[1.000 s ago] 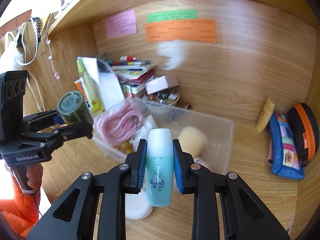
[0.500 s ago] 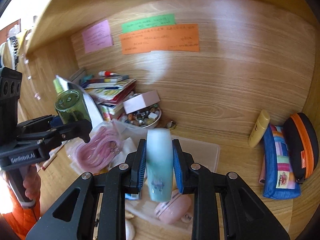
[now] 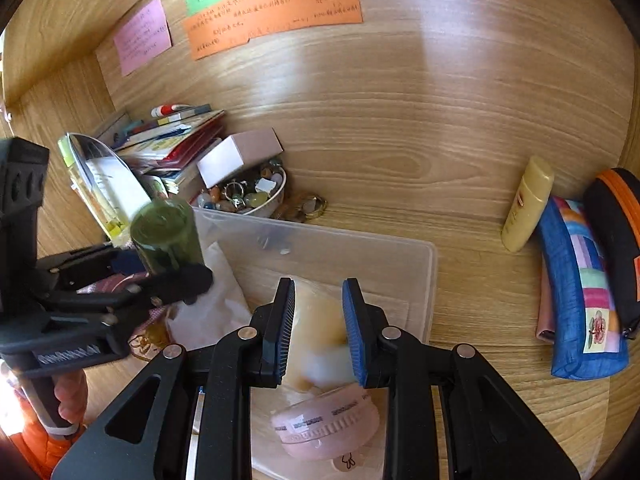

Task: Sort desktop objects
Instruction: 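Lift and carry the green bottle with the left tool while the right tool carries the blue bottle, then open the left tool over the box while the right tool releases the blue bottle, then withdraw both tools from the box toward the red velvet pouch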

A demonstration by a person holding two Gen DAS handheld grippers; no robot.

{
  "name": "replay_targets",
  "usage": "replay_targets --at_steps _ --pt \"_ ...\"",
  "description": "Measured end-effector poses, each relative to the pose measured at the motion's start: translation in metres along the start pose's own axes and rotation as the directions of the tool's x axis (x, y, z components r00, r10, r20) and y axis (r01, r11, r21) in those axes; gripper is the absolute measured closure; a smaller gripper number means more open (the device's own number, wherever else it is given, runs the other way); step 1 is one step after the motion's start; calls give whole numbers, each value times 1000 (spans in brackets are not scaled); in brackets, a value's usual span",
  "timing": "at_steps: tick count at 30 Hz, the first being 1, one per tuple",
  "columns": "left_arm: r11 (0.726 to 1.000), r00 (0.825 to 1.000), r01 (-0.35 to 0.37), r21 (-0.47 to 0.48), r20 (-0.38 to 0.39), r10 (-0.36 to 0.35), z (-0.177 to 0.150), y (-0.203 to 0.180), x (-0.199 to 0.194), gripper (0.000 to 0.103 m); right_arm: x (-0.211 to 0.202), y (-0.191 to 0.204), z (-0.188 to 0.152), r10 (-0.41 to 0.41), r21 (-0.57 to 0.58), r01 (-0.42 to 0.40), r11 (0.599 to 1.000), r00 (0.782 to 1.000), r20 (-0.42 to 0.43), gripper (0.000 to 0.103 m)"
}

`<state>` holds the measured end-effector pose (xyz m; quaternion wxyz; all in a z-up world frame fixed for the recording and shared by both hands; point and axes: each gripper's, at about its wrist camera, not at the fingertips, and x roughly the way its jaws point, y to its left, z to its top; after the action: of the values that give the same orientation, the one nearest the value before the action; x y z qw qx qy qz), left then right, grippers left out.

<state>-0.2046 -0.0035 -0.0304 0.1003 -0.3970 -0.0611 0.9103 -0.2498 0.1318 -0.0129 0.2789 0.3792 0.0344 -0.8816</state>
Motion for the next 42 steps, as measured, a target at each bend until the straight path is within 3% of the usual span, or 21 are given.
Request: replay_targets --at_steps 10,15,21,23,25,28,31,33,42 --pt "999 999 -33 40 -36 34 -7 -11 10 52 7 2 -3 -24 -11 24 1000 1000 -2 79" --pt "999 998 -26 31 -51 27 -7 -10 9 49 6 4 -3 -41 -19 41 999 999 14 57" --pt "1000 999 -2 24 -49 3 -8 -9 0 47 -4 7 -2 -44 -33 46 998 998 52 46" --pt "1000 999 4 22 -37 -3 -7 -9 -8 43 -6 7 -2 -39 -35 41 999 998 51 46" --pt "1000 1000 7 28 -15 -6 -6 -10 -21 28 -9 8 -3 -35 -38 37 999 998 50 45" --pt "998 999 -26 48 46 24 -7 -9 -45 18 -17 10 -5 -29 -36 31 999 999 45 33" --pt "996 995 -59 64 89 53 -10 -5 -68 9 -32 15 -11 -32 -47 36 998 996 81 27" --pt "995 991 -79 58 110 72 -12 -1 -79 7 -43 19 -17 -40 -57 45 997 994 99 20" --pt "991 987 -134 -1 91 134 -53 29 -114 7 -76 38 -58 -38 -91 47 995 994 101 18"
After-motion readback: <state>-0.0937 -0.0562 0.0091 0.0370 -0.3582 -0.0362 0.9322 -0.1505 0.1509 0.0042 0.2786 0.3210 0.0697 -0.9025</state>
